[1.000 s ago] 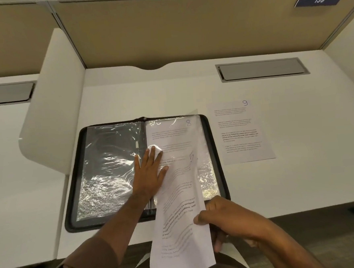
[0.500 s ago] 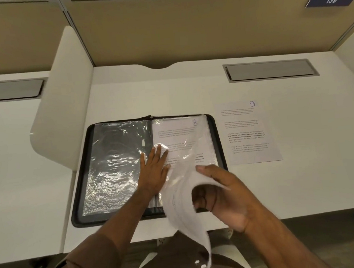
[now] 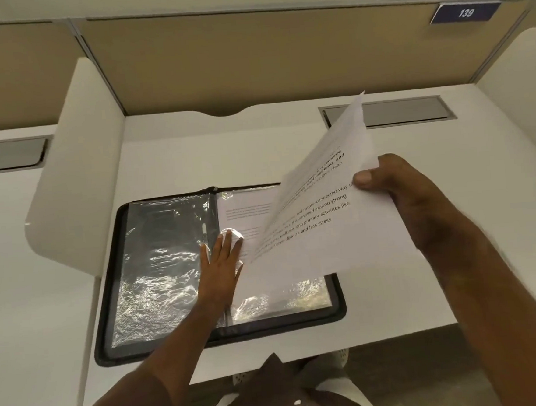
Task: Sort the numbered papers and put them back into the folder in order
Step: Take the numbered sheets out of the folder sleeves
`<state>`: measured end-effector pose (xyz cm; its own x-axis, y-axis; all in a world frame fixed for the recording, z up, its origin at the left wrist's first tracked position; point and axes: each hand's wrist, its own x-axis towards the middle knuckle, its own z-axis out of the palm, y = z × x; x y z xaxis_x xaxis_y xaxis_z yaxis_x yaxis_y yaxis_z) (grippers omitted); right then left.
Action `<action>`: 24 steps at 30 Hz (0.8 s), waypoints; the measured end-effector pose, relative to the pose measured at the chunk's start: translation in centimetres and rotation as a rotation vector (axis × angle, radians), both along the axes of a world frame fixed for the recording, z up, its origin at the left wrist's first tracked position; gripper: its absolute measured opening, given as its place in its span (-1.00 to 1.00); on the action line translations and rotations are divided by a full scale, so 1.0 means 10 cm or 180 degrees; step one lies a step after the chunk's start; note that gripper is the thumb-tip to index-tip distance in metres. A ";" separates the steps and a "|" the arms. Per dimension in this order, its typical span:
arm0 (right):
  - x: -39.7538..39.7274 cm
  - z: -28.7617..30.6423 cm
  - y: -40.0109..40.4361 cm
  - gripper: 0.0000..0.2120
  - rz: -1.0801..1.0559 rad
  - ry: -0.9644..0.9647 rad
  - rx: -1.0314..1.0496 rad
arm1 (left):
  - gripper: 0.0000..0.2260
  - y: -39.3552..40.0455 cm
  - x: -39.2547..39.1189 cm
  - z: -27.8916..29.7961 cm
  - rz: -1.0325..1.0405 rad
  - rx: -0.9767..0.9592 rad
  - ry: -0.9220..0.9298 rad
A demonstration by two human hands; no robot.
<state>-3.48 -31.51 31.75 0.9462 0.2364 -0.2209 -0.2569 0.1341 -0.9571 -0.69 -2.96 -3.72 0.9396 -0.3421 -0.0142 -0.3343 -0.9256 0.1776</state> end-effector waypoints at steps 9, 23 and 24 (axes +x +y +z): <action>0.67 -1.05 -1.15 -0.90 -0.0587 0.0316 -0.1831 | -0.41 -0.04 -0.02 0.11 0.0158 -0.0083 0.0134; 0.63 -2.36 -2.11 -0.86 -0.1522 0.1244 -0.1828 | -0.45 -0.56 -0.13 0.22 0.0692 -0.0277 -0.0041; 0.61 -2.40 -2.14 -0.88 -0.1506 0.1265 -0.1835 | -0.45 -0.66 -0.18 0.22 0.0668 -0.0368 -0.0049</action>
